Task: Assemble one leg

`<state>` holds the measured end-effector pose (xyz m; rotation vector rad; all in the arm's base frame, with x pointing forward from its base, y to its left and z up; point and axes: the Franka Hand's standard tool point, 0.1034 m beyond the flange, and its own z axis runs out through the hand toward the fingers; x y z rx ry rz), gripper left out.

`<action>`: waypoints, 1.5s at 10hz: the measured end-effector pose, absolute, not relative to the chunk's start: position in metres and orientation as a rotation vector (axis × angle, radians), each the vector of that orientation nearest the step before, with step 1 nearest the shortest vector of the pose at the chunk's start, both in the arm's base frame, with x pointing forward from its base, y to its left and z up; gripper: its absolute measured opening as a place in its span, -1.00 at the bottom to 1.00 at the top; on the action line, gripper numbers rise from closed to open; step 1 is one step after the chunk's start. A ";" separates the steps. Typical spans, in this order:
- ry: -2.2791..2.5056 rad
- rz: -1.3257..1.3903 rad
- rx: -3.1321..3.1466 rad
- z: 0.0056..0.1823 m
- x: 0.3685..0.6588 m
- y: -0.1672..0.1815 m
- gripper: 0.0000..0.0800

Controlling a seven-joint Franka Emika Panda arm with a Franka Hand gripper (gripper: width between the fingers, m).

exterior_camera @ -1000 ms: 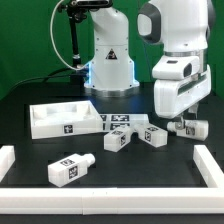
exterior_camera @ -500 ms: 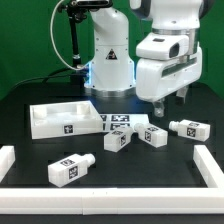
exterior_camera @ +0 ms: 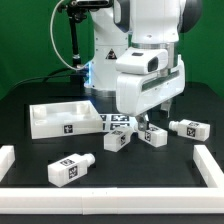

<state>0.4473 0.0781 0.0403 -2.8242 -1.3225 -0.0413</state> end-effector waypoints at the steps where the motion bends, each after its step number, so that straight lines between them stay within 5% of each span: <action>1: -1.321 -0.044 -2.821 0.034 0.442 0.078 0.62; 5: -1.310 -0.030 -2.809 0.009 0.432 0.080 0.62; 8: -1.310 -0.030 -2.809 0.009 0.432 0.080 -0.29; 15: -1.228 0.039 -2.840 0.014 0.376 0.081 -0.29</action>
Offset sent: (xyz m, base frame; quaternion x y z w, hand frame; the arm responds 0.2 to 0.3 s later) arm -0.0001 0.0057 -0.0261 -0.0064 0.0225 0.0000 0.9997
